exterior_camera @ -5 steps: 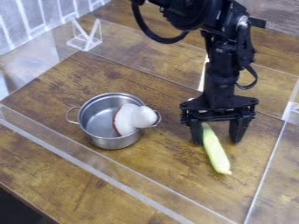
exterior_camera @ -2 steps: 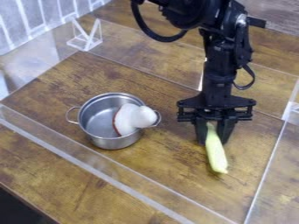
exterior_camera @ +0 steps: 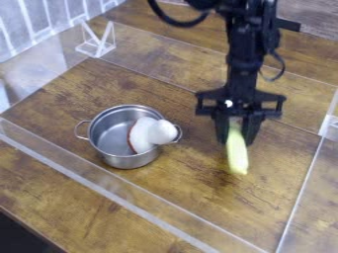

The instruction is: Move the green spoon to the left

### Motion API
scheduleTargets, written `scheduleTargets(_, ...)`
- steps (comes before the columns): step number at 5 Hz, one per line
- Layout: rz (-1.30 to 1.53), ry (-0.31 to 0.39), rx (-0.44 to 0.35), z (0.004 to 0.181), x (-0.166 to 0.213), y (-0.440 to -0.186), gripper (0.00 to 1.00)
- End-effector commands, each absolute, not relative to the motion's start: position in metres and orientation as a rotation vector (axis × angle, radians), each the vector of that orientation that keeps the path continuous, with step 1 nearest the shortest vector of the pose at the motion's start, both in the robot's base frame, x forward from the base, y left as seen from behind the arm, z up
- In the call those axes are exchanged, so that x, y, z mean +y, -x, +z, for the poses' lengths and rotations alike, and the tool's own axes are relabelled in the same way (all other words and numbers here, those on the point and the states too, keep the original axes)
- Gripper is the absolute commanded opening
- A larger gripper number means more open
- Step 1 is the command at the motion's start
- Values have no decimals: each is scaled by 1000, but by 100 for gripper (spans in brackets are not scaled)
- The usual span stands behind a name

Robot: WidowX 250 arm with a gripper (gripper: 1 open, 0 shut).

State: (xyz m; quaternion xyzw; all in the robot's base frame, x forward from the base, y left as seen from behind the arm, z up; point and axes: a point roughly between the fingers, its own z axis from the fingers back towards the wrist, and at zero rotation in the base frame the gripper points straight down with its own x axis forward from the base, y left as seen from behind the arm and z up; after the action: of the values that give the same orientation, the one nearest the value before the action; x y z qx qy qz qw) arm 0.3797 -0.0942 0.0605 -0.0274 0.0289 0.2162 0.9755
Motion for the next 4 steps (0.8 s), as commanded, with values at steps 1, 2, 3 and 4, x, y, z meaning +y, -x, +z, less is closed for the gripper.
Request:
scheduleTargets(1, 357, 123, -80, 143, -88, -388, 0)
scheduleTargets(2, 296, 124, -102, 178, -84, -381, 0)
scheduleTargets(3, 250, 129, -117, 185, -83, -372, 0)
scheduleTargets(4, 233, 134, -127, 174, -80, -362, 0)
